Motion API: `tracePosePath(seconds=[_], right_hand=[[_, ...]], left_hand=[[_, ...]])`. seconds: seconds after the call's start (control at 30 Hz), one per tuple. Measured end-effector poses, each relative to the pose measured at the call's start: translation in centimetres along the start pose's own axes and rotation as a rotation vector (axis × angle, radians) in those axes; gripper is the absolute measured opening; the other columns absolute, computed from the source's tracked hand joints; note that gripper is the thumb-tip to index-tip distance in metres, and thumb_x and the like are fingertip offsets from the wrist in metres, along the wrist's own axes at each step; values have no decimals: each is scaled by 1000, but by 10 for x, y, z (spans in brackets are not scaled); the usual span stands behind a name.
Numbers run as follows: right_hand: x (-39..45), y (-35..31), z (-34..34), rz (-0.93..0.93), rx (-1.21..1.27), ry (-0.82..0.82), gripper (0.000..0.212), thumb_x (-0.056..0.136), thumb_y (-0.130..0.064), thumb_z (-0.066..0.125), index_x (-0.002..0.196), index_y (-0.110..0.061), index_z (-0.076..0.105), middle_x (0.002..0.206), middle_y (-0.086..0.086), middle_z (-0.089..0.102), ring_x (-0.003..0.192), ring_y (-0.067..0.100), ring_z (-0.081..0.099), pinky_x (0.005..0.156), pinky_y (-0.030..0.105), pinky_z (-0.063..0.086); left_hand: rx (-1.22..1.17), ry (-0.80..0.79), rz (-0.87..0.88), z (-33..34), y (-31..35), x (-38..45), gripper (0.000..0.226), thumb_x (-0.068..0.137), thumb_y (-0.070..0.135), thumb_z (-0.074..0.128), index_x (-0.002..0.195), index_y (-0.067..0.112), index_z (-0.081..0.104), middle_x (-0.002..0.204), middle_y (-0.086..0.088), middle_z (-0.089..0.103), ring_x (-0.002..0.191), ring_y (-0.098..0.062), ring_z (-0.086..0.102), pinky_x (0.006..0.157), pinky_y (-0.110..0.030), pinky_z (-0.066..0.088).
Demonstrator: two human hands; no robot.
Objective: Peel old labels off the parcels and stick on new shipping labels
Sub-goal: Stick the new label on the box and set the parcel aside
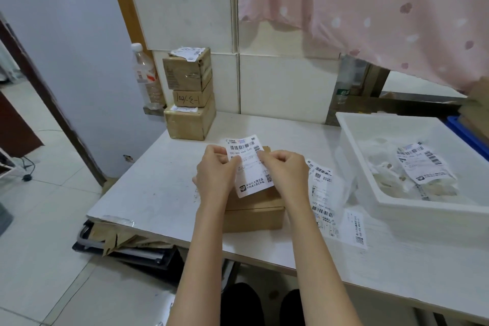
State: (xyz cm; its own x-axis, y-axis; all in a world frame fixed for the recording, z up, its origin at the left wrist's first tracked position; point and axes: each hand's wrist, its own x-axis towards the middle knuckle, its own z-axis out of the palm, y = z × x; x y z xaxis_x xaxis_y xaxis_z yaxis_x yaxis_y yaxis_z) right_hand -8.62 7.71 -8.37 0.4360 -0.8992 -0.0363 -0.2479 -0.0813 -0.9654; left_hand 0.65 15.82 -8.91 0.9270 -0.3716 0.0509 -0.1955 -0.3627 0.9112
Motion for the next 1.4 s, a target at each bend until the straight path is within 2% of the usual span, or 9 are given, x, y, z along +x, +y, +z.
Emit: tracePosePath(seconds=[0.07, 0.2, 0.5, 0.63, 0.83, 0.97, 1.17, 1.27, 1.4], right_hand=[[-1, 0, 0, -3, -86, 16, 20, 82, -36, 72, 71, -20, 71, 64, -11, 66, 67, 12, 62, 66, 29, 48], [-5, -1, 4, -14, -234, 60, 20, 83, -35, 70, 72, -18, 71, 59, -14, 59, 59, 7, 55, 52, 22, 34], [2, -3, 12, -6, -417, 63, 15, 79, -20, 68, 72, -8, 73, 77, 6, 73, 71, 26, 66, 55, 24, 40], [7, -2, 16, 15, -491, 40, 26, 74, -18, 66, 54, -16, 50, 57, -2, 53, 61, 25, 53, 49, 23, 32], [16, -7, 14, 29, -535, -57, 15, 75, -24, 74, 78, -14, 64, 80, 2, 67, 74, 23, 60, 50, 22, 31], [12, -5, 15, 13, -554, -30, 16, 75, -25, 73, 84, -12, 70, 82, 2, 69, 74, 22, 60, 51, 23, 32], [2, -4, 19, -41, -629, 23, 12, 75, -21, 69, 84, -13, 68, 83, 2, 69, 75, 24, 58, 61, 26, 36], [-2, -2, 21, -83, -646, 78, 26, 77, -23, 70, 98, -11, 61, 86, 0, 67, 83, 26, 63, 63, 27, 37], [2, -5, 17, -56, -642, 91, 50, 76, -26, 76, 110, -9, 42, 79, -2, 52, 74, 23, 54, 51, 28, 30]], left_hand=[[56, 9, 35, 0, -2, 1, 18, 88, 23, 65, 101, 22, 52, 76, 15, 54, 82, -9, 52, 94, -36, 32], [63, 31, 64, 0, -6, 3, 18, 88, 23, 66, 100, 21, 53, 77, 15, 55, 83, -10, 52, 88, -32, 26], [133, 78, 128, 4, -13, 6, 18, 81, 16, 67, 93, 22, 57, 81, 9, 66, 93, -16, 61, 94, -39, 34], [206, 96, 147, 6, -13, 6, 17, 80, 17, 66, 92, 21, 54, 82, 7, 64, 94, -19, 58, 88, -35, 31], [194, 81, 144, 8, -15, 5, 19, 80, 14, 67, 87, 21, 50, 76, 8, 57, 95, -22, 53, 84, -42, 45], [191, 109, 129, 7, -20, 8, 27, 76, 19, 74, 96, 15, 57, 99, 3, 55, 98, -17, 38, 76, -29, 38], [264, 112, 99, 6, -19, 8, 45, 73, 24, 78, 109, 16, 51, 116, -2, 38, 114, -25, 38, 87, -32, 39], [285, 97, 105, 5, -18, 6, 34, 76, 23, 74, 105, 22, 57, 116, 0, 38, 116, -26, 37, 90, -32, 35], [294, 68, 92, 5, -18, 4, 28, 80, 25, 71, 106, 30, 65, 124, -1, 41, 119, -26, 36, 92, -31, 31]])
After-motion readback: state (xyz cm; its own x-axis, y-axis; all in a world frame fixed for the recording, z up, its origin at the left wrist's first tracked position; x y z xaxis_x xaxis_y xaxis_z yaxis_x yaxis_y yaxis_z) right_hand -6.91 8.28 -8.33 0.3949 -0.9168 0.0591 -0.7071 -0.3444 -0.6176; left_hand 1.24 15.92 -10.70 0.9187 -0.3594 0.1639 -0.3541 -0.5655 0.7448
